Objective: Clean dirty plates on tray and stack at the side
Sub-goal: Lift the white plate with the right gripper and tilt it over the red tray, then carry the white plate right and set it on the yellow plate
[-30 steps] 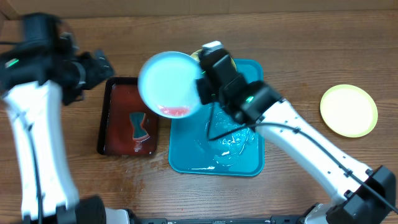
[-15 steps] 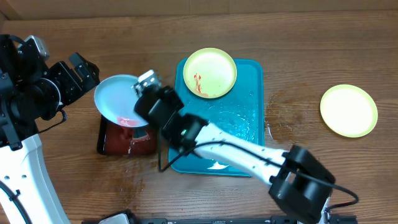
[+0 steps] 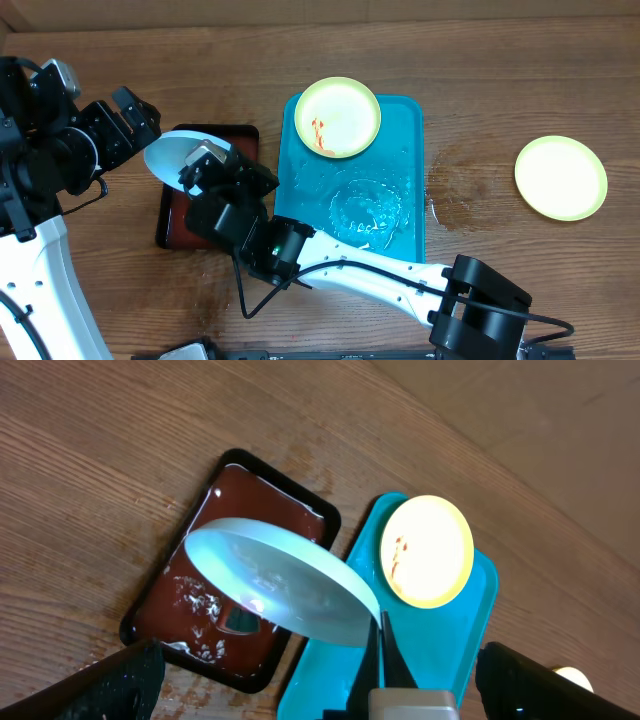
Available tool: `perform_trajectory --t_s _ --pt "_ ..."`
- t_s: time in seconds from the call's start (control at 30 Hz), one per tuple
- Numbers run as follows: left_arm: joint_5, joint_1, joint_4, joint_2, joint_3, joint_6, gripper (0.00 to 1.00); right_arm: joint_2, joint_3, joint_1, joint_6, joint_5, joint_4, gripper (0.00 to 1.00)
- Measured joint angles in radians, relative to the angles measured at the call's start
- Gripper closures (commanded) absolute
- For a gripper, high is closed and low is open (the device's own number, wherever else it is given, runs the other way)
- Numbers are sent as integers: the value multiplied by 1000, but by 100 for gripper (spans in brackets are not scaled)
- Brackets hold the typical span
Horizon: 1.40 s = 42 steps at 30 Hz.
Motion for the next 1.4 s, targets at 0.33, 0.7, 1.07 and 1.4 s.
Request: perform_trajectory --t_s 0.33,0.7,1.07,1.4 --pt "-19 0 0 0 0 0 0 0 0 0 -71 51 45 96" --pt "-22 0 0 0 0 0 0 0 0 0 -81 55 47 96" --pt "-27 0 -8 0 0 5 0 -8 5 -233 298 -323 -287 96" --pt "-26 0 -26 14 0 22 0 -277 22 -751 596 -1125 -532 96"
